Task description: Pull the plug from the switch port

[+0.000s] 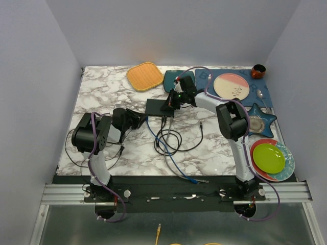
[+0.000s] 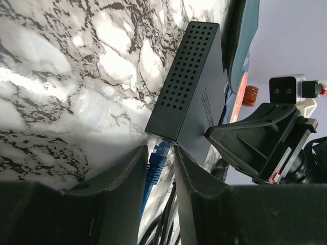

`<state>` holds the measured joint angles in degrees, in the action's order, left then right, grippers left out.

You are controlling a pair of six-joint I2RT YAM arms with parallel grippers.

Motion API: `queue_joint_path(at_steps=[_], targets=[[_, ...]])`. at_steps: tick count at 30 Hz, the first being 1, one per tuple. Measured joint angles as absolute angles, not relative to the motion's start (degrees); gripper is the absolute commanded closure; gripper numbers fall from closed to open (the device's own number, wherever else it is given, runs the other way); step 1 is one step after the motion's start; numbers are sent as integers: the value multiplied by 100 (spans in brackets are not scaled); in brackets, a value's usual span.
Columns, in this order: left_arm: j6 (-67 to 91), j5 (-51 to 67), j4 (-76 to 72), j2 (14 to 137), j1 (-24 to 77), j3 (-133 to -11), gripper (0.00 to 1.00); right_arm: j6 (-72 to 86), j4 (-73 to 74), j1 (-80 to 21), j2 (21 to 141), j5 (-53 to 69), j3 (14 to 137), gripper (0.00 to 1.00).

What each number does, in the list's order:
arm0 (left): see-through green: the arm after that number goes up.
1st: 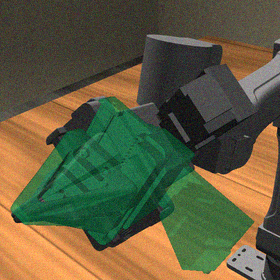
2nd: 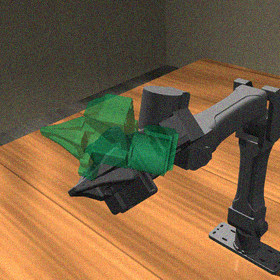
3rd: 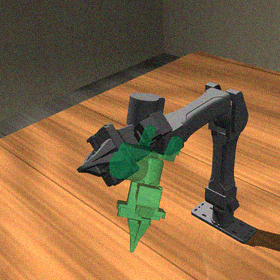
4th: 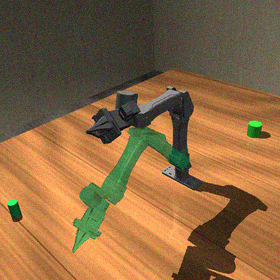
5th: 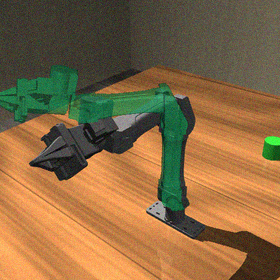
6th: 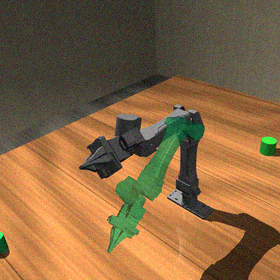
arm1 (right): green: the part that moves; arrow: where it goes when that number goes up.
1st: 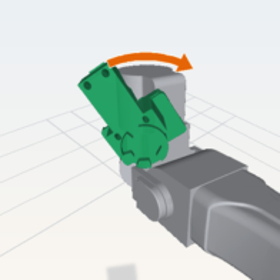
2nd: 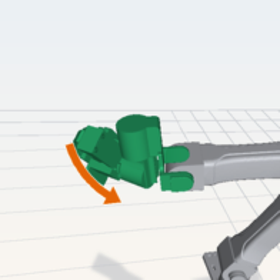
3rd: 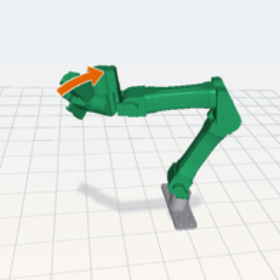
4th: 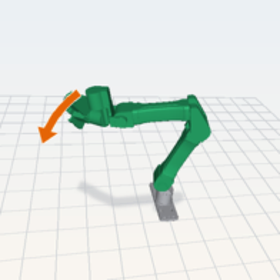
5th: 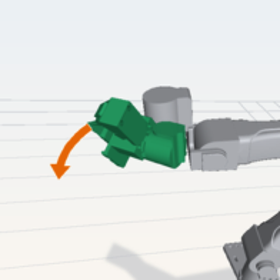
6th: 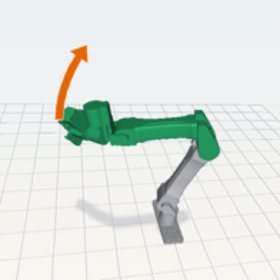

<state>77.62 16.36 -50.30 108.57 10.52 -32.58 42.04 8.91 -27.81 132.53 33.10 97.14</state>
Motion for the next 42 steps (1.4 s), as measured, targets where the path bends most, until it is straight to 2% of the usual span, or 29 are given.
queue_joint_path(at_steps=[11,19,42], targets=[[7734,1638,-4305,10790,1072,-3618,78,4222,864,-2781,13260,3312,9714,99],[7699,1640,-4250,10779,1074,-3660,99,4224,862,-2814,13262,3310,9714,99],[7481,1629,-4202,10702,1074,-3656,100,3865,1164,-3566,12593,2635,9096,99]])
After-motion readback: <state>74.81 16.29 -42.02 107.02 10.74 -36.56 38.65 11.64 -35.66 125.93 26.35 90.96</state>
